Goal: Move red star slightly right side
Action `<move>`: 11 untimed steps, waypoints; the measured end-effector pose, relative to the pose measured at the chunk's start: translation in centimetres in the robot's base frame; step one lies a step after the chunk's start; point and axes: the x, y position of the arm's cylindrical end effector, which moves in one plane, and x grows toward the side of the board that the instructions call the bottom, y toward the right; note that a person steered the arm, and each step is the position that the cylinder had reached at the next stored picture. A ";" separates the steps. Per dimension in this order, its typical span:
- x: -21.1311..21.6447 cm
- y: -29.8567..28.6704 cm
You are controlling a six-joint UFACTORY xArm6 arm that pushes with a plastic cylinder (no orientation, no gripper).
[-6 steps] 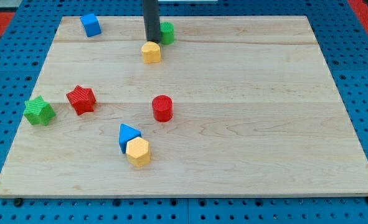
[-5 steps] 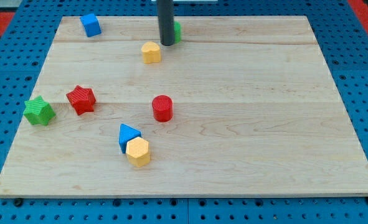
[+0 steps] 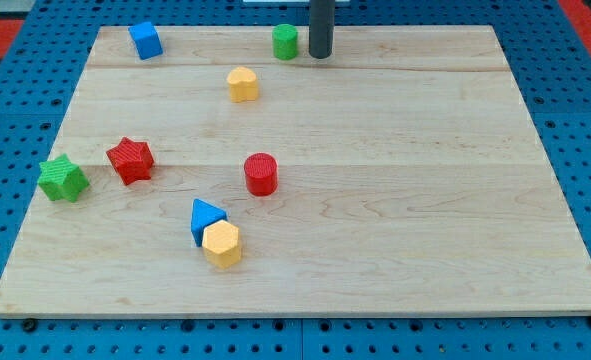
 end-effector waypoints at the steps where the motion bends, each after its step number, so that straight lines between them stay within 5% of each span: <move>1: 1.4 -0.1; 4: 13.6 -7.1; 7: 13.8 -27.3; 11: 22.4 -21.3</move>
